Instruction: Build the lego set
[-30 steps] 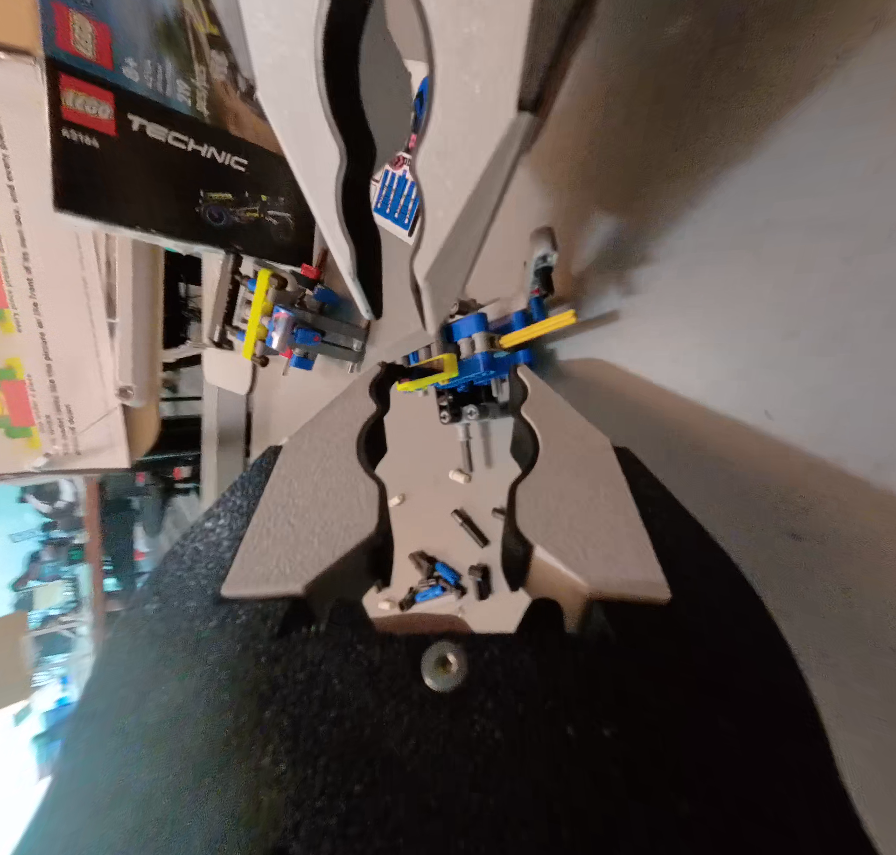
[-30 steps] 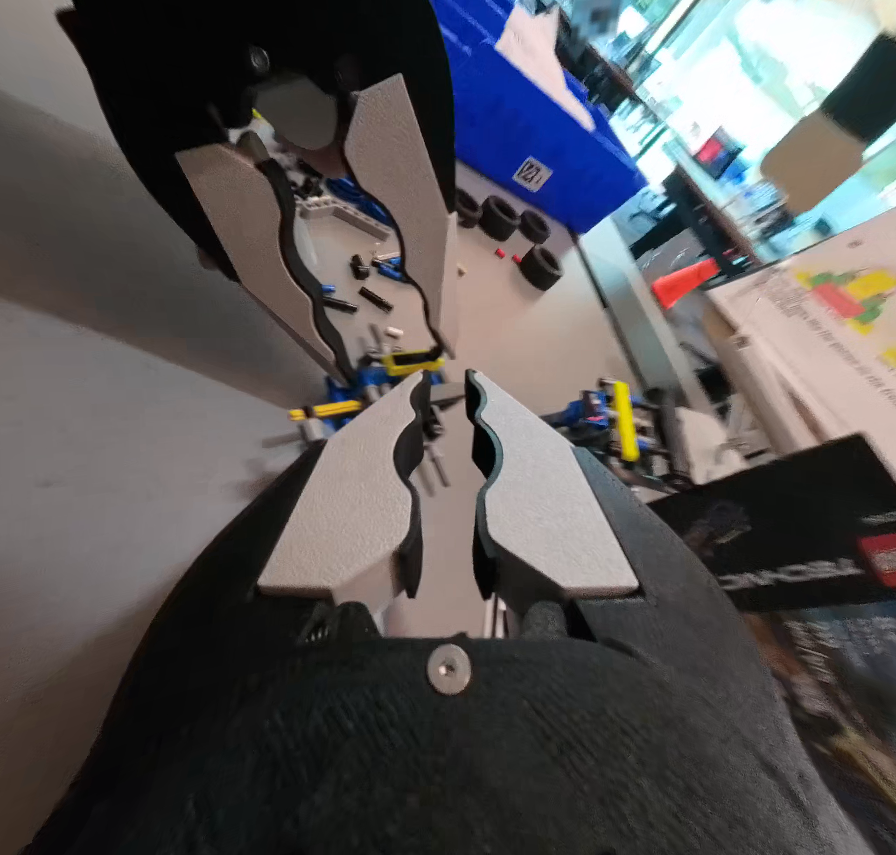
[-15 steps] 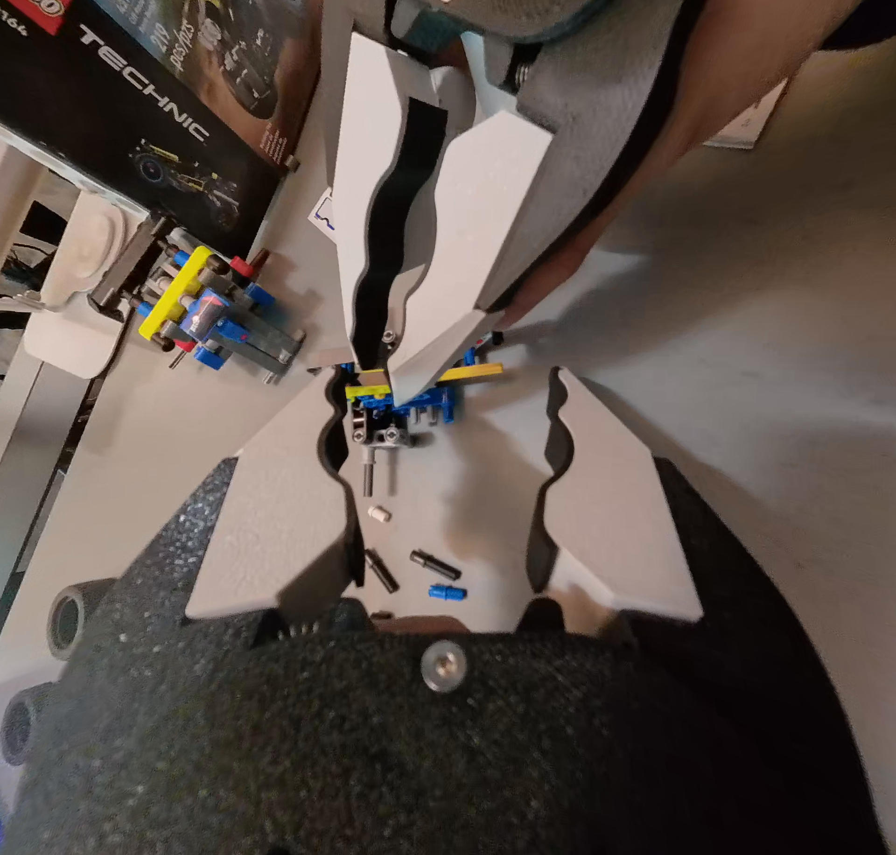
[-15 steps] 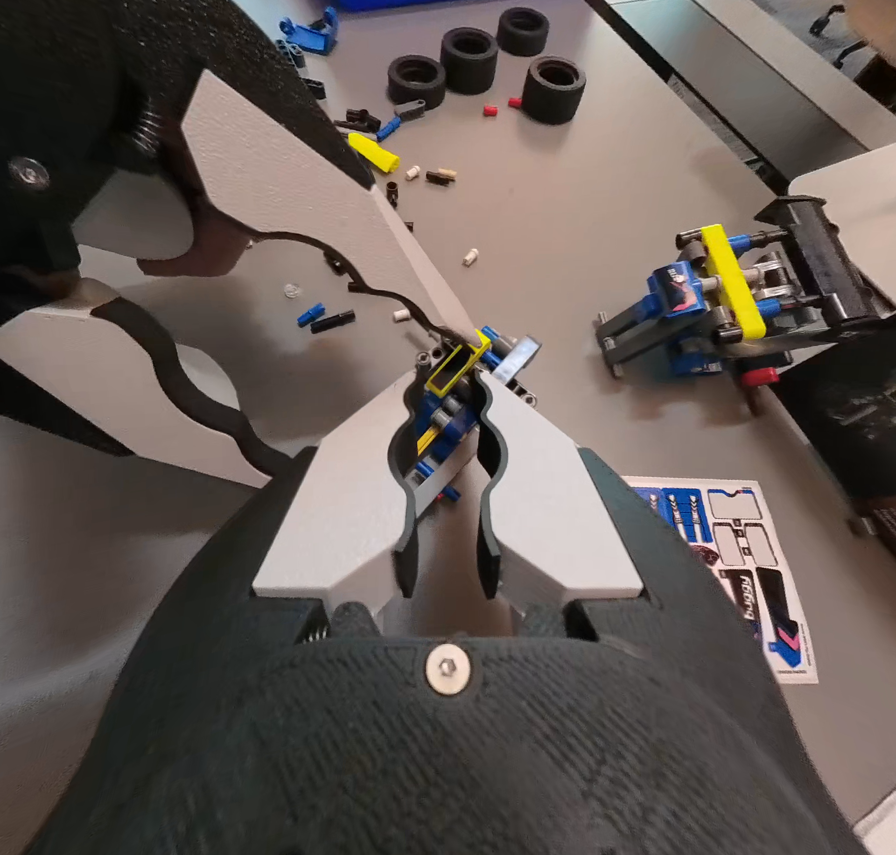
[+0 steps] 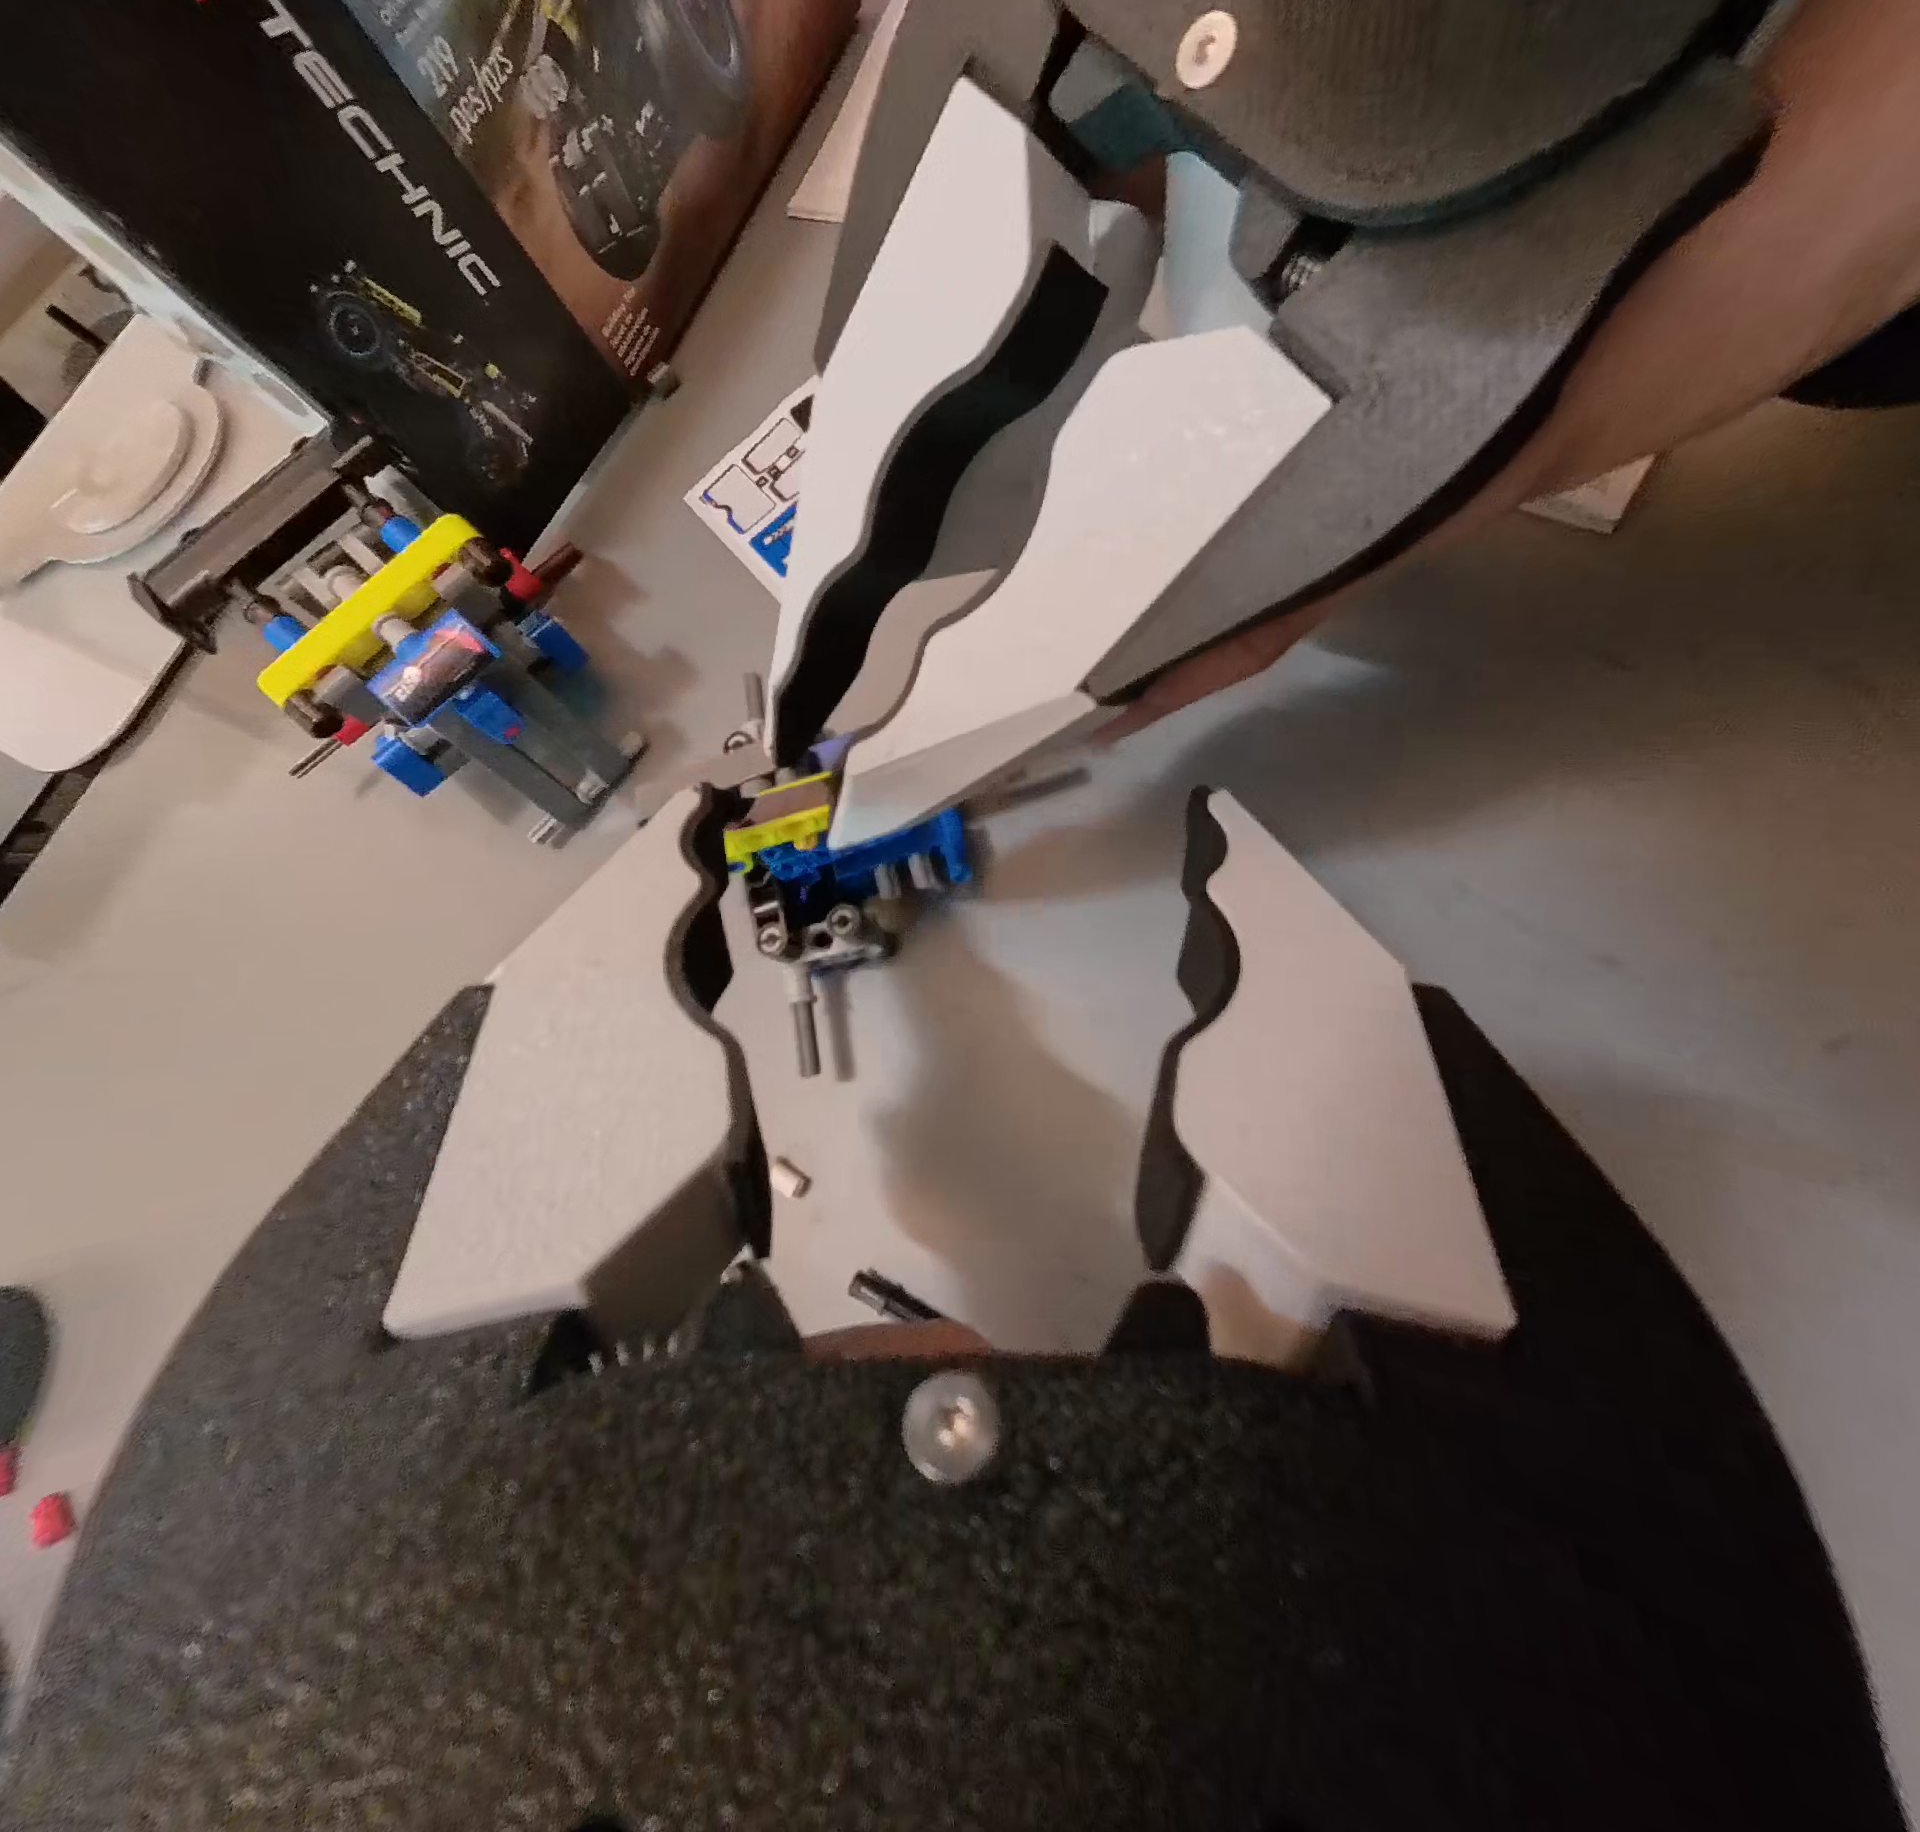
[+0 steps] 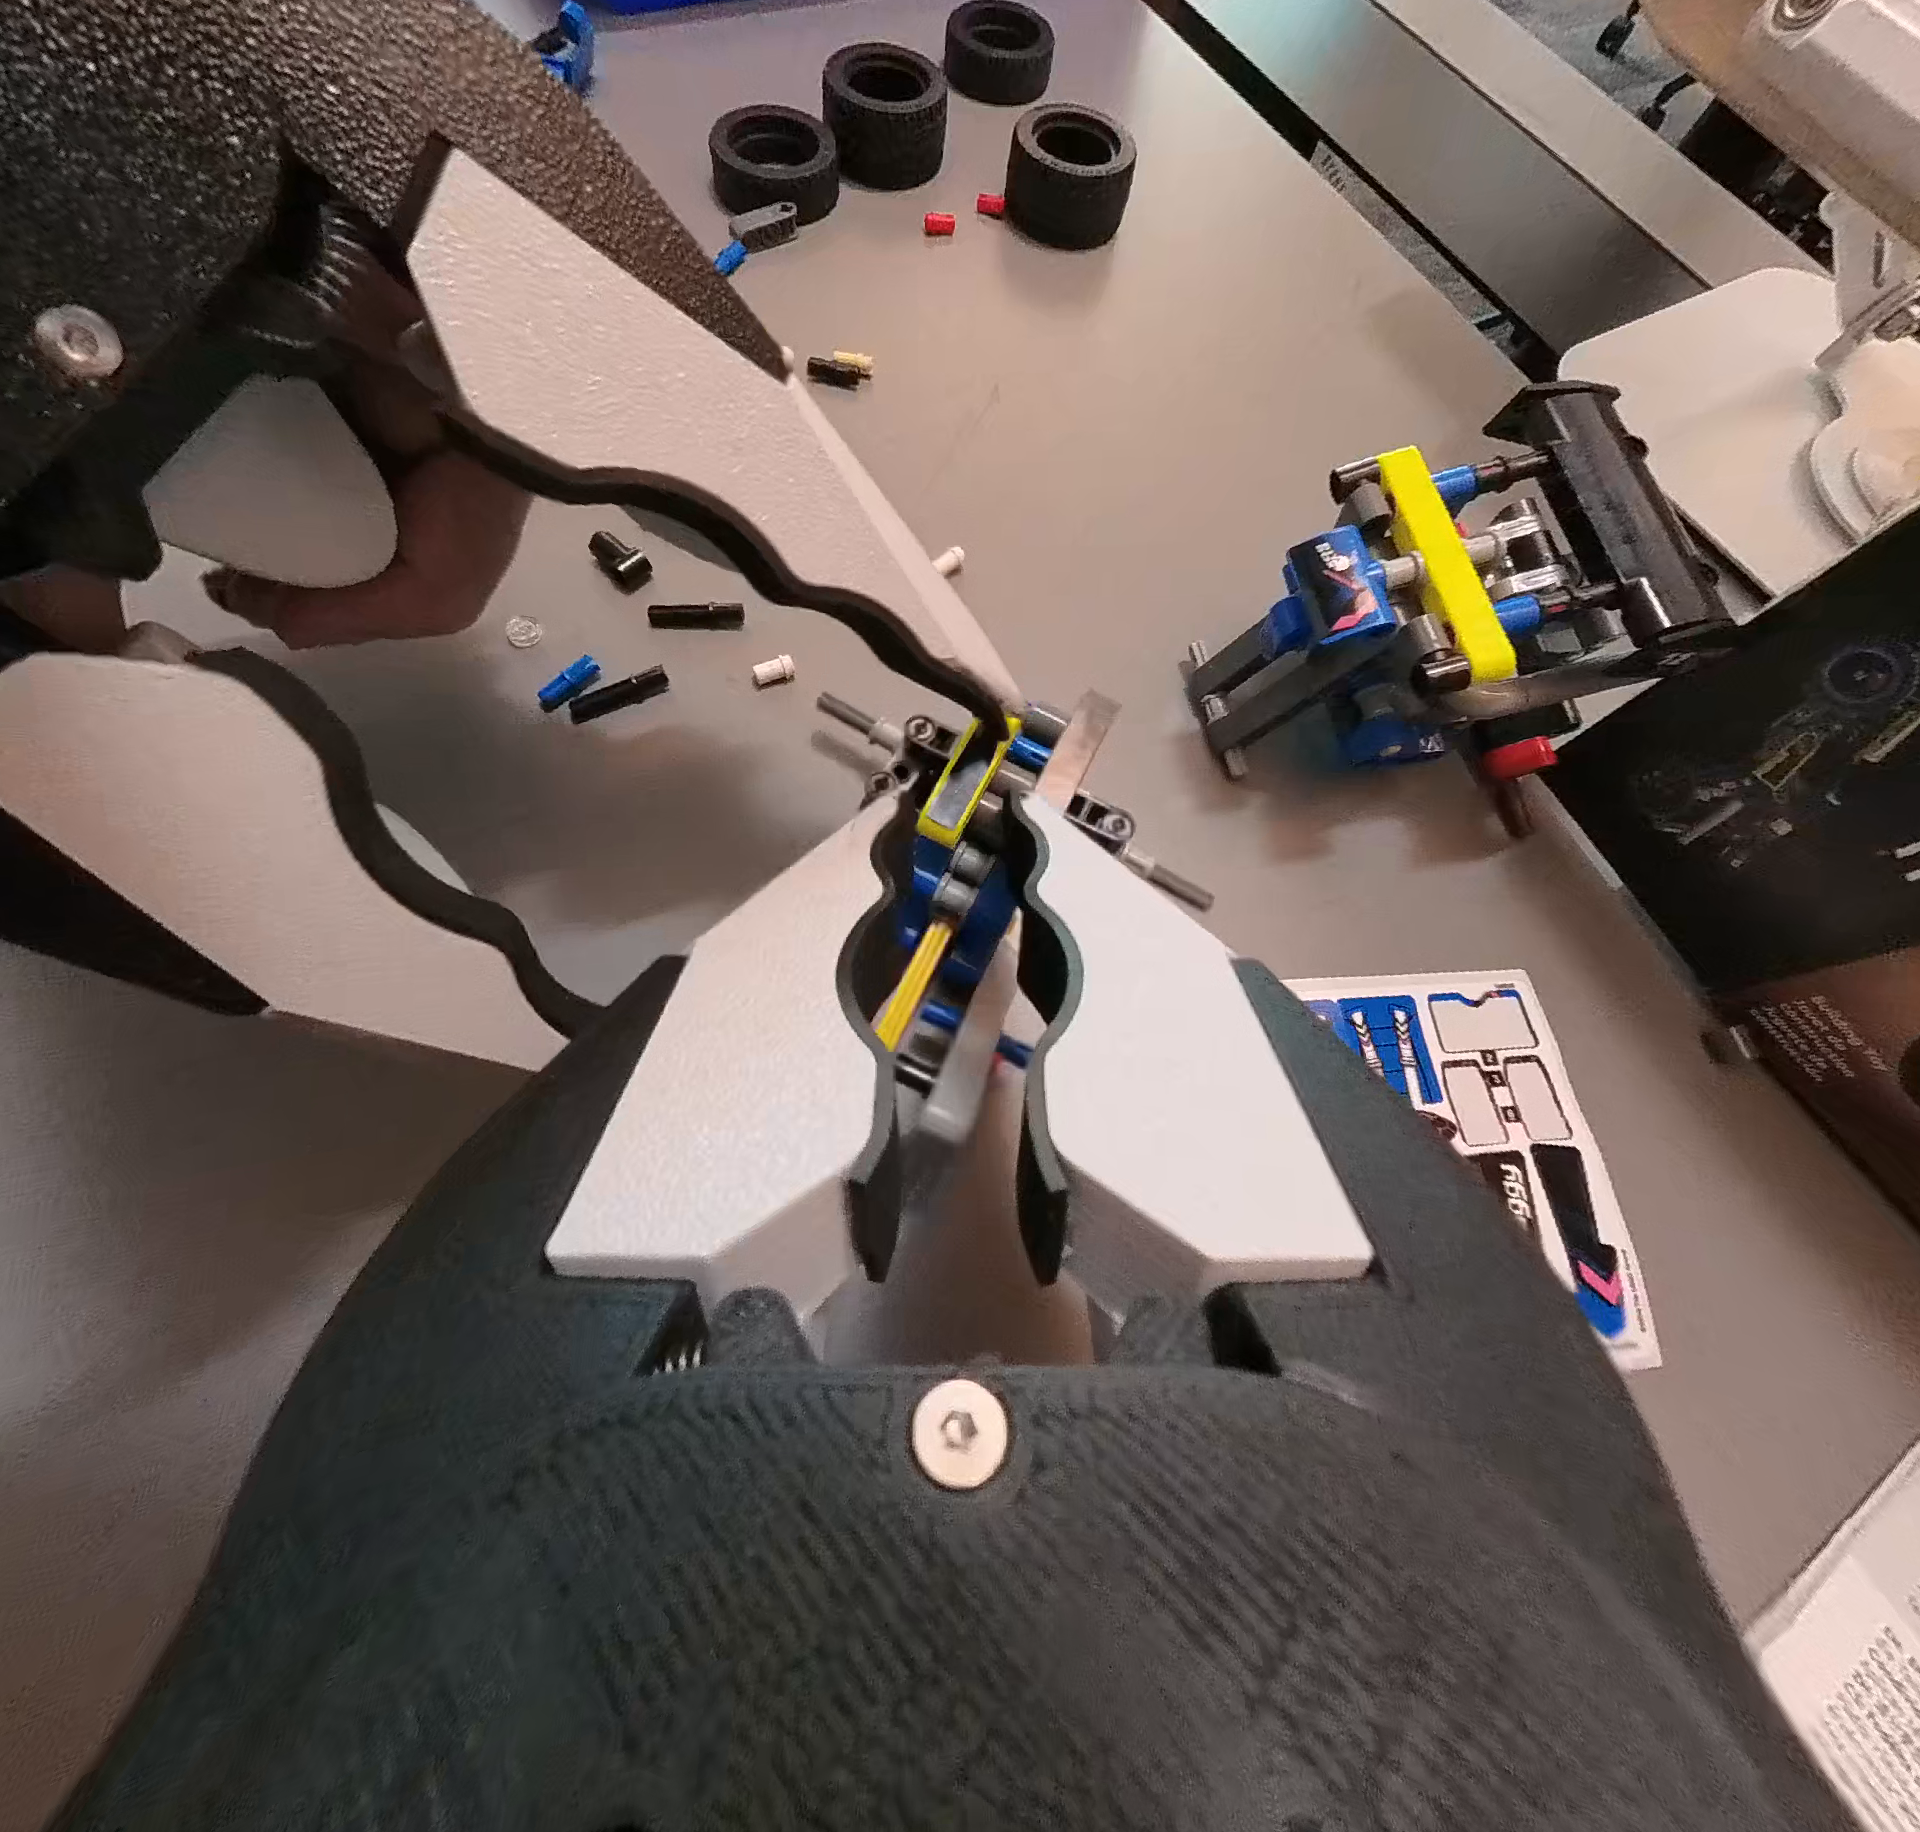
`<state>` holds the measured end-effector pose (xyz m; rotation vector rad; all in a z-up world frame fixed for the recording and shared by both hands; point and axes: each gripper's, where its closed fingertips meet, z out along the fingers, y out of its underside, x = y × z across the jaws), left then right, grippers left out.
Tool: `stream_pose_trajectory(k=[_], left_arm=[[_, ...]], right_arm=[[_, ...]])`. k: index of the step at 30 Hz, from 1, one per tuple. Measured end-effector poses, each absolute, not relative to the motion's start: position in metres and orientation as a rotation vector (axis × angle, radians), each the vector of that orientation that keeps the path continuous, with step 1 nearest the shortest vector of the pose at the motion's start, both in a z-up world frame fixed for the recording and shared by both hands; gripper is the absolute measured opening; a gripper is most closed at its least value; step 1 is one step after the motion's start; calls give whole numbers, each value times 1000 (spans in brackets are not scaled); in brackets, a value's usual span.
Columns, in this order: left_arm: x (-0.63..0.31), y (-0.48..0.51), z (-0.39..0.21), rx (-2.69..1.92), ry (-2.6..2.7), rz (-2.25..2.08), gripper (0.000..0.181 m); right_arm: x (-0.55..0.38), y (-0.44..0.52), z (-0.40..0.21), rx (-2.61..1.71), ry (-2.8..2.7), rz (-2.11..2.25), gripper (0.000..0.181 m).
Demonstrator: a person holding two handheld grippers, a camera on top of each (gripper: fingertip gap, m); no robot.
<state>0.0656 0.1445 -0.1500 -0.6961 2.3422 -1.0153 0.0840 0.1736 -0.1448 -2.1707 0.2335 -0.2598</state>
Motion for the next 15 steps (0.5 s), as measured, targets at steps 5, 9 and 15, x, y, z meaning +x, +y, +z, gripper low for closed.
stream_pose_trajectory(k=[5, 9, 15], left_arm=[[66, 142, -148, -748, 2332, -1099, 88], [67, 140, -148, -753, 2329, -1113, 91], [65, 136, -146, -751, 2327, -1152, 93]], right_arm=[[87, 172, -135, -2147, 252, -289, 13], [84, 173, -146, -2182, 263, -215, 13], [88, 170, -149, -2192, 261, -250, 8]])
